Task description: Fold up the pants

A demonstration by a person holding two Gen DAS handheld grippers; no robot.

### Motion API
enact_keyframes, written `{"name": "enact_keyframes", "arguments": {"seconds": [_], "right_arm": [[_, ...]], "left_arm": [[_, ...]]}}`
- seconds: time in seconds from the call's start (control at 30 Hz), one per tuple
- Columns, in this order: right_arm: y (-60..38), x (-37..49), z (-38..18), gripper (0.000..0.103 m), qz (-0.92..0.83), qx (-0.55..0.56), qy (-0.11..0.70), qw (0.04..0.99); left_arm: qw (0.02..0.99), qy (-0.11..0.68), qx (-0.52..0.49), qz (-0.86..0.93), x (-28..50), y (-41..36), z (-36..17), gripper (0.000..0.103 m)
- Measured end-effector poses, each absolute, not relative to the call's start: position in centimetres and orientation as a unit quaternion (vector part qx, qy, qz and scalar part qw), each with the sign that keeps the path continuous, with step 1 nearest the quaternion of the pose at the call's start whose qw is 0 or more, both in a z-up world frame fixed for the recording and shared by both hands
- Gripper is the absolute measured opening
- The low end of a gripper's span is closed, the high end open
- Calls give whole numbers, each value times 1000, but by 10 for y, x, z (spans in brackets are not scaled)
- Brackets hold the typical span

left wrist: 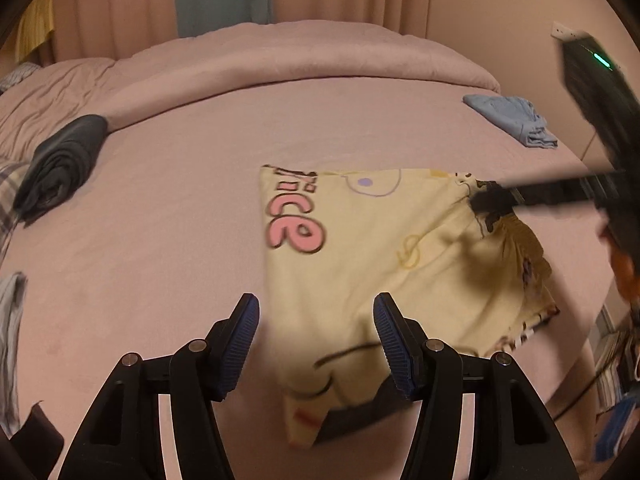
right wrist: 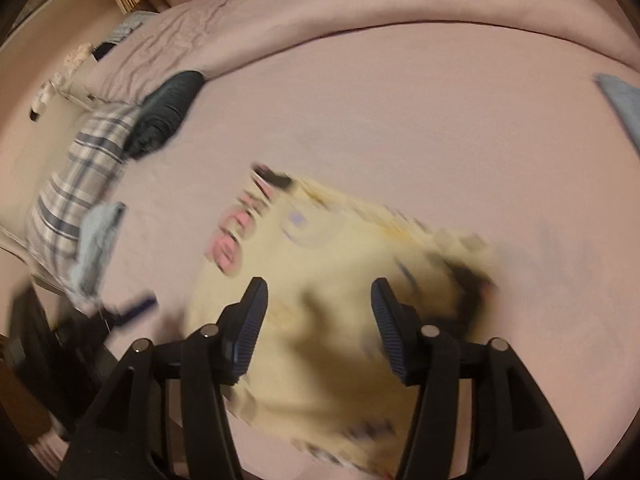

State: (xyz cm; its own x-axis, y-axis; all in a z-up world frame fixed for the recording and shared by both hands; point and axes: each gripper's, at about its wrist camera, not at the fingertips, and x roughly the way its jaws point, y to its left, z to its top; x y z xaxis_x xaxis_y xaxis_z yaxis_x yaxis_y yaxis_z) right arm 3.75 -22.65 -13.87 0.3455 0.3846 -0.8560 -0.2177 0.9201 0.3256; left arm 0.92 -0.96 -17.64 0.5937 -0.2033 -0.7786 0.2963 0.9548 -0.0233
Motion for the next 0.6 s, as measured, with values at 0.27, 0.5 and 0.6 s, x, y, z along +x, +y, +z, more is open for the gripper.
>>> {"name": "enact_keyframes", "arguments": {"seconds": [0.27, 0.5, 0.6], "right_arm": [[-226, -2, -177, 54, 160, -40, 520, 838], [-308, 7, -162, 81, 132, 160, 504, 839], [-333, 16, -189, 81, 135, 236, 520, 809]], "left_arm": [[878, 457, 34, -140, 21, -4, -197, 61], [860, 471, -120, -157, 37, 66, -183, 83], [833, 499, -166, -173, 51, 75, -200, 83]]}}
